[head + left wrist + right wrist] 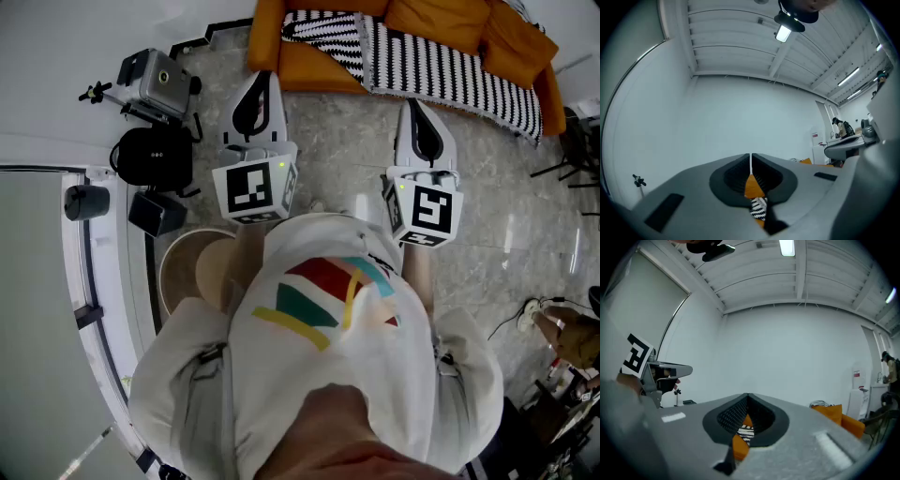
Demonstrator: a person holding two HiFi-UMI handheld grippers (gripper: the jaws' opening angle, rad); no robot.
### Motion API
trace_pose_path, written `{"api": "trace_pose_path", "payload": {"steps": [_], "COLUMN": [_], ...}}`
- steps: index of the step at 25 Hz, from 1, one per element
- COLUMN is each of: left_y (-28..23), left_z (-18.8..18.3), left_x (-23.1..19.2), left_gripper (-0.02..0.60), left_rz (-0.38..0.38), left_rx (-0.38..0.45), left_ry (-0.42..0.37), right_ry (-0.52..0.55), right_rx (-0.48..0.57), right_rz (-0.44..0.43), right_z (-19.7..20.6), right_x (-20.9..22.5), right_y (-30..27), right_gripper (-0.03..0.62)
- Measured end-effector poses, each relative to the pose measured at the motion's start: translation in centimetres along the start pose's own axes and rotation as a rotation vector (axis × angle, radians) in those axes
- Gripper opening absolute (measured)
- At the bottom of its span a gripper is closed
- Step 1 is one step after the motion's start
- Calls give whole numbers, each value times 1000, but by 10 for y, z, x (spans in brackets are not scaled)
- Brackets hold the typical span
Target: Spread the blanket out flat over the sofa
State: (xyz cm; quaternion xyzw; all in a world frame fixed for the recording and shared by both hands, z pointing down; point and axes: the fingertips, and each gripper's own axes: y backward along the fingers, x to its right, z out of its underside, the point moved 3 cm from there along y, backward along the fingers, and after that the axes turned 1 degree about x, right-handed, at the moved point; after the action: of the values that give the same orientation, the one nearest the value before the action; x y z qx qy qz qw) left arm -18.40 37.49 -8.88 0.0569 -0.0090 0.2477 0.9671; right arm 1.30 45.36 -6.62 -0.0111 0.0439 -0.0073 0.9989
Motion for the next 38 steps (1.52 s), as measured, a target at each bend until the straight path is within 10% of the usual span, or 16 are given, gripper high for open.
{"api": "trace_pose_path", "payload": {"steps": [27,34,38], "left_y": [6,6,-3], "left_z": [-10,-13,-6], "left_x": [29,23,8], "left_gripper": [23,23,24], "left_rz": [-12,-77,-111], "left_rx": [38,30,46], "left_ry": [-29,-215,-123], "right_ry": [4,-25,-10], "right_rx": [55,38,44], "right_rz": [-31,-50,-57], "right_z": [13,26,26], "right_x": [25,34,40], "right_y": [25,33,24], "right_gripper": [5,5,5]}}
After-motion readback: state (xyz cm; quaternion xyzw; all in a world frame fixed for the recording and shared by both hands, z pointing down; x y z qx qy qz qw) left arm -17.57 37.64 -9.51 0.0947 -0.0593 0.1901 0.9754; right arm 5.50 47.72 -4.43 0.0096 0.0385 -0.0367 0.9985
